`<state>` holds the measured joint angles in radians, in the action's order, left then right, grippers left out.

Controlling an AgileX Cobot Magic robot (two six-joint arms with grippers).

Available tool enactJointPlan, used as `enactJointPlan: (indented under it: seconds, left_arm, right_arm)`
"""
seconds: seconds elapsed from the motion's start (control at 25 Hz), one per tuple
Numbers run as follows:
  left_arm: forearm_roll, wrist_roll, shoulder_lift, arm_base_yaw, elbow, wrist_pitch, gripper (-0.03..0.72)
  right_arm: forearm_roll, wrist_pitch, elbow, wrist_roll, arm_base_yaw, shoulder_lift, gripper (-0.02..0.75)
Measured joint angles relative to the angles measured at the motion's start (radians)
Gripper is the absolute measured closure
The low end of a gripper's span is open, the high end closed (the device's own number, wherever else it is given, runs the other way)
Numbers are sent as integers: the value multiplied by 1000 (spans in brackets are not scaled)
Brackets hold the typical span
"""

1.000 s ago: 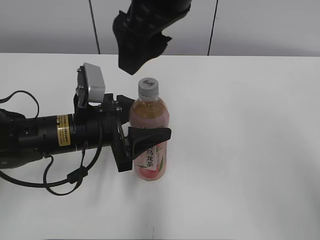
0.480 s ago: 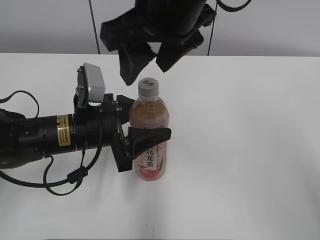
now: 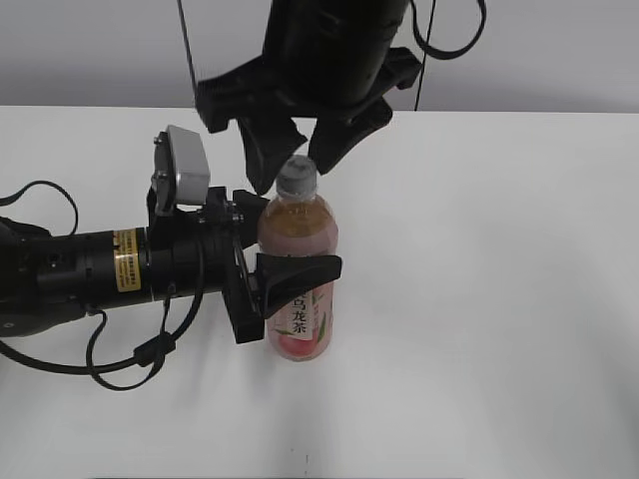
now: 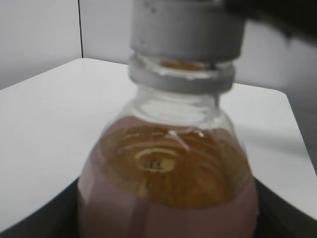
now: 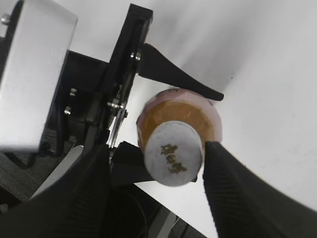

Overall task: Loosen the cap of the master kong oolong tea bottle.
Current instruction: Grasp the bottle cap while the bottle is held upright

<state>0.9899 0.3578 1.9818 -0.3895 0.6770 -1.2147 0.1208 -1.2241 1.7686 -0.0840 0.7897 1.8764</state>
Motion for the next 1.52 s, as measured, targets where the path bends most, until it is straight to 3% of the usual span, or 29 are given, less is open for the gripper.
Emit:
enactJointPlan:
  seconds: [0.2,0.4,0.6,1.52]
  left_arm:
    - [1,0,0,0,0,-1,234]
    - [3,0,0,0,0,-1,234]
    - [4,0,0,0,0,-1,234]
    - [10,-7,0,0,0,-2,234]
  right_arm:
    - [-4,0,0,-2,0,10,327]
    - [-26,-1,0,45,0,10,468]
    - [-26,-2,0,179,0,10,468]
    - [-24,-2,0,1762,0,10,468]
